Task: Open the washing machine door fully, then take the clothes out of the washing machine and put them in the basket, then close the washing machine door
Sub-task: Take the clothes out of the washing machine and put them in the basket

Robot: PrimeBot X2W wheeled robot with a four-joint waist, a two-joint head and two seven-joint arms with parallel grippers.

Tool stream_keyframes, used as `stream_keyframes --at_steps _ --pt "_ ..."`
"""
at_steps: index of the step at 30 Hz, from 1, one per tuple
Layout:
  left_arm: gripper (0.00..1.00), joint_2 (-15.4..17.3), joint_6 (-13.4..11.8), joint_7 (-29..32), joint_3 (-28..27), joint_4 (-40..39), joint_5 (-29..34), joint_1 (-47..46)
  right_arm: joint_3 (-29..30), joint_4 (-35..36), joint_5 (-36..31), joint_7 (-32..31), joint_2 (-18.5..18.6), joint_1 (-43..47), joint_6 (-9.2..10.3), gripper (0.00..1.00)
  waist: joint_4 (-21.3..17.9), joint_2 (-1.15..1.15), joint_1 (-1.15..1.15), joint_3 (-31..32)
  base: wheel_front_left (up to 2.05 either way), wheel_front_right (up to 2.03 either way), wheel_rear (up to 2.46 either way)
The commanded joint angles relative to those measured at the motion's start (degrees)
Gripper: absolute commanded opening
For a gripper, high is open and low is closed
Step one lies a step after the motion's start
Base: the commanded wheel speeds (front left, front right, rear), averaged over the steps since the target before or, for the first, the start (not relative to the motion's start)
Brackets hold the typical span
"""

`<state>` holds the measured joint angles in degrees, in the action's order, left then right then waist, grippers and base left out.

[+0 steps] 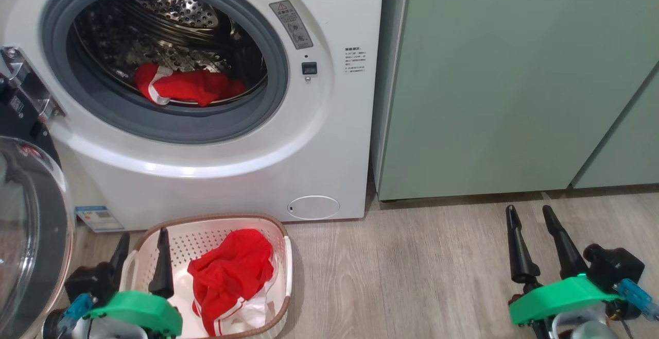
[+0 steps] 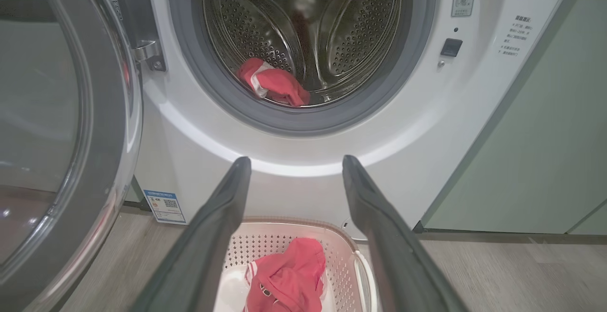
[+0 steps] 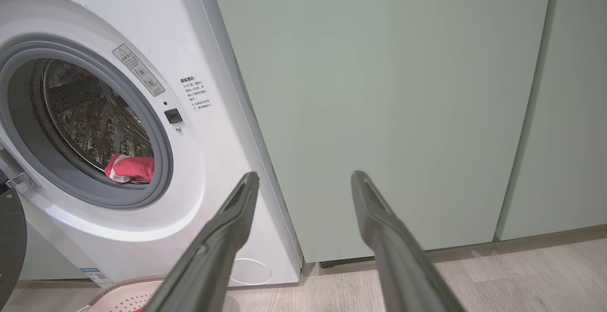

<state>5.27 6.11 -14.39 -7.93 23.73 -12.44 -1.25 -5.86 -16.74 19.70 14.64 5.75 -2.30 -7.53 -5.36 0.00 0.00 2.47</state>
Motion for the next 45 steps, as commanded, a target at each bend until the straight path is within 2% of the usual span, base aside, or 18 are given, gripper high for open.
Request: stream_keyframes --at_steps 1,6,10,19,25,30,34,39,45 --pt "1.00 0.5 0.3 -0.6 -2.2 -1.7 0.7 -2.1 -1.3 1.8 -0.1 0.4 0.1 -1.2 0.04 1.00 -0.1 0.00 0.00 -0.1 0.00 0.00 0.00" --pt "1.00 0.2 0.4 -0.6 -2.1 -1.1 0.8 -2.3 -1.4 1.8 -0.1 0.4 0.0 -1.2 0.04 1.00 -0.1 0.00 0.00 -0.4 0.00 0.00 0.00" --pt "1.00 0.3 0.4 0.9 -0.9 3.1 0.9 -4.8 -1.8 1.6 0.0 0.4 0.0 -1.5 0.04 1.00 -0.4 0.00 0.00 -1.3 0.00 0.00 0.00" --pt "1.00 2.3 0.4 12.4 1.8 10.8 0.8 -18.2 -3.2 1.1 0.4 0.4 0.3 -2.7 0.04 1.00 -3.3 0.00 0.00 -6.1 0.00 0.00 0.00" --pt "1.00 6.4 0.5 21.4 2.6 16.8 0.4 -32.6 -3.6 1.7 0.7 0.4 0.5 -6.1 0.04 1.00 -6.1 0.00 0.00 -13.1 0.00 0.00 0.00" --pt "1.00 9.6 -1.3 27.7 3.4 21.0 1.7 -44.4 -3.7 2.4 0.8 0.4 0.2 -9.3 0.04 1.00 -8.3 0.00 0.00 -19.9 0.00 0.00 0.00" --pt "1.00 14.0 -3.4 31.3 3.9 26.0 3.4 -55.4 -4.3 2.7 1.1 0.4 -0.2 -12.1 0.04 1.00 -10.3 0.00 0.00 -25.9 0.00 0.00 0.00" --pt "1.00 16.5 -5.3 31.4 5.1 29.8 5.3 -64.4 -4.3 3.4 1.2 0.4 -0.4 -14.5 0.04 1.00 -11.5 0.00 0.00 -30.9 0.00 0.00 0.00" --pt "1.00 18.5 -6.1 31.8 7.6 34.4 7.6 -72.9 -4.8 4.0 1.1 0.4 -0.5 -16.9 0.04 1.00 -12.5 0.00 0.00 -35.7 0.00 0.00 0.00"
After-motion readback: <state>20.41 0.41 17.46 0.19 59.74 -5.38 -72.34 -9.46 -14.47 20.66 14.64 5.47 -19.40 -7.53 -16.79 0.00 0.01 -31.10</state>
